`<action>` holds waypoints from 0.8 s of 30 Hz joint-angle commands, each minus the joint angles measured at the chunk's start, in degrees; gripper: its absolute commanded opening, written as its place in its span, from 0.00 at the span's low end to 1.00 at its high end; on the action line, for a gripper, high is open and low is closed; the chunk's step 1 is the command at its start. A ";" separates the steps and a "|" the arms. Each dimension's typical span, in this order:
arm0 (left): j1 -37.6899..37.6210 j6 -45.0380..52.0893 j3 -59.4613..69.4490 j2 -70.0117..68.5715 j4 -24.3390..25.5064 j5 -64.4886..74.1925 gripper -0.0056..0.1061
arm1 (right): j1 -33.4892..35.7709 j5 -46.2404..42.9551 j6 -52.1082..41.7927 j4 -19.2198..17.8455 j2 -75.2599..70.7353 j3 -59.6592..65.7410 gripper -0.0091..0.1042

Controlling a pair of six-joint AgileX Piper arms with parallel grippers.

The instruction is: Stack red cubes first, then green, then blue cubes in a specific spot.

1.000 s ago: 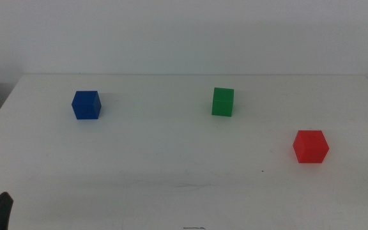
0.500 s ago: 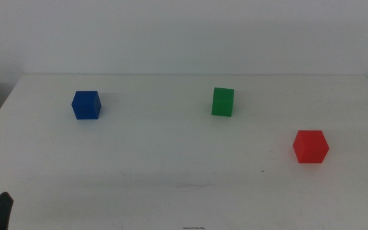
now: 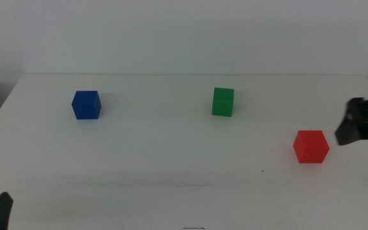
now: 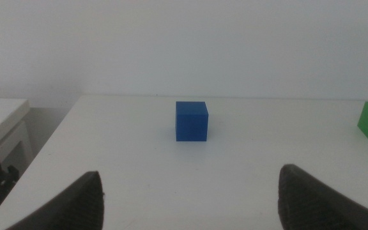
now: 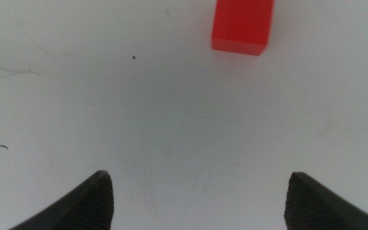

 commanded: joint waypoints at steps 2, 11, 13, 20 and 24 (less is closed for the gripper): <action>-0.04 -0.10 -0.18 -1.17 -0.38 -5.04 0.89 | 0.82 -0.74 -0.30 -0.86 3.47 -4.07 0.91; -0.04 -0.10 -0.18 -1.17 -0.38 -5.04 0.89 | 1.58 3.65 0.45 -3.50 13.65 -11.03 0.91; -0.04 -0.10 -0.18 -1.17 -0.38 -5.04 0.89 | 1.58 5.08 1.47 -4.10 17.14 -14.70 0.91; -0.04 -0.10 -0.18 -1.17 -0.38 -5.04 0.89 | 0.49 4.60 9.70 -6.87 25.94 -19.61 0.91; -0.04 -0.10 -0.18 -1.17 -0.38 -5.04 0.89 | 0.03 2.71 10.48 -7.34 29.64 -20.16 0.91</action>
